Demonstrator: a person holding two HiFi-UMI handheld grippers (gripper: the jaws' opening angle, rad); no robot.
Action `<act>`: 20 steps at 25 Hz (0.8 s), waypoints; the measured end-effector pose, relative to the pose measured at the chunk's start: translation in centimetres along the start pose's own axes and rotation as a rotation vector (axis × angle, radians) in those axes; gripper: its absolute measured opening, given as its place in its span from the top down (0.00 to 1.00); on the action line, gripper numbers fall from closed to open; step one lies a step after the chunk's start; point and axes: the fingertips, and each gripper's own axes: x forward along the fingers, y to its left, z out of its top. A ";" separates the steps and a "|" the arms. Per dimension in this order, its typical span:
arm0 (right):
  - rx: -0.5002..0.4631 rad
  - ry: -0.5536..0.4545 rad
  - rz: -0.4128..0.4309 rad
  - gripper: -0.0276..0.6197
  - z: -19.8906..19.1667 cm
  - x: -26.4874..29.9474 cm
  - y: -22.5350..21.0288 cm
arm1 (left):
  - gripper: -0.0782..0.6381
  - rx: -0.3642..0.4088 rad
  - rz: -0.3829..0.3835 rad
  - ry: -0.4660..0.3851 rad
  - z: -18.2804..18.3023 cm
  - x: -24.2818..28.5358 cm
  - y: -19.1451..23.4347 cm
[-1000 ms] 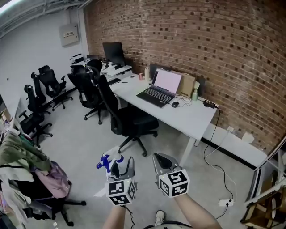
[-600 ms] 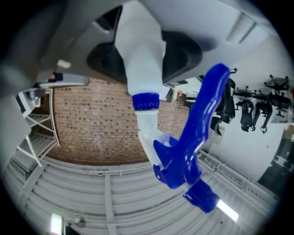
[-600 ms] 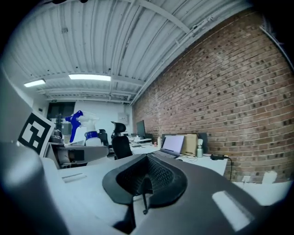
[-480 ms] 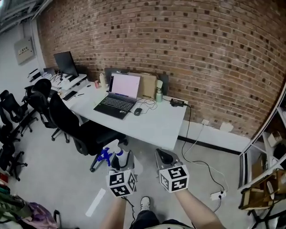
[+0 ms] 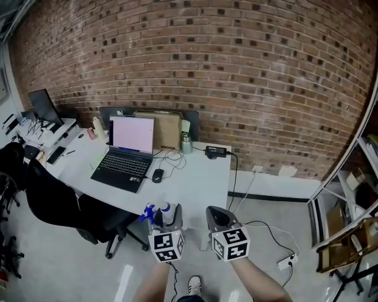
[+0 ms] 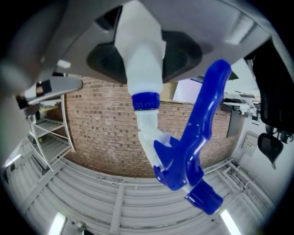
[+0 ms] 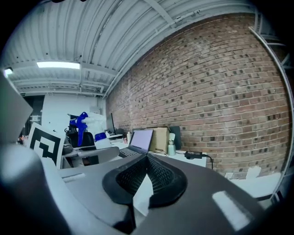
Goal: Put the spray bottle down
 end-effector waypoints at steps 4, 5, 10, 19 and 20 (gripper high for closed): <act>0.015 0.024 -0.037 0.97 -0.1 4.3 -2.6 | 0.56 0.031 -0.057 0.041 -2.1 7.2 -0.2; 0.019 0.031 -0.045 0.97 -0.2 5.1 -3.3 | 0.56 0.037 -0.066 0.052 -2.7 8.6 -0.2; 0.054 0.044 -0.096 0.96 -0.7 7.9 -6.3 | 0.56 0.073 -0.085 0.073 -4.9 13.7 -0.9; 0.076 0.058 -0.133 0.97 -1.4 8.1 -7.5 | 0.55 0.168 -0.097 0.059 -5.0 15.4 -2.8; 0.077 0.057 -0.132 0.97 -1.4 8.0 -7.4 | 0.55 0.164 -0.096 0.060 -4.9 15.3 -2.9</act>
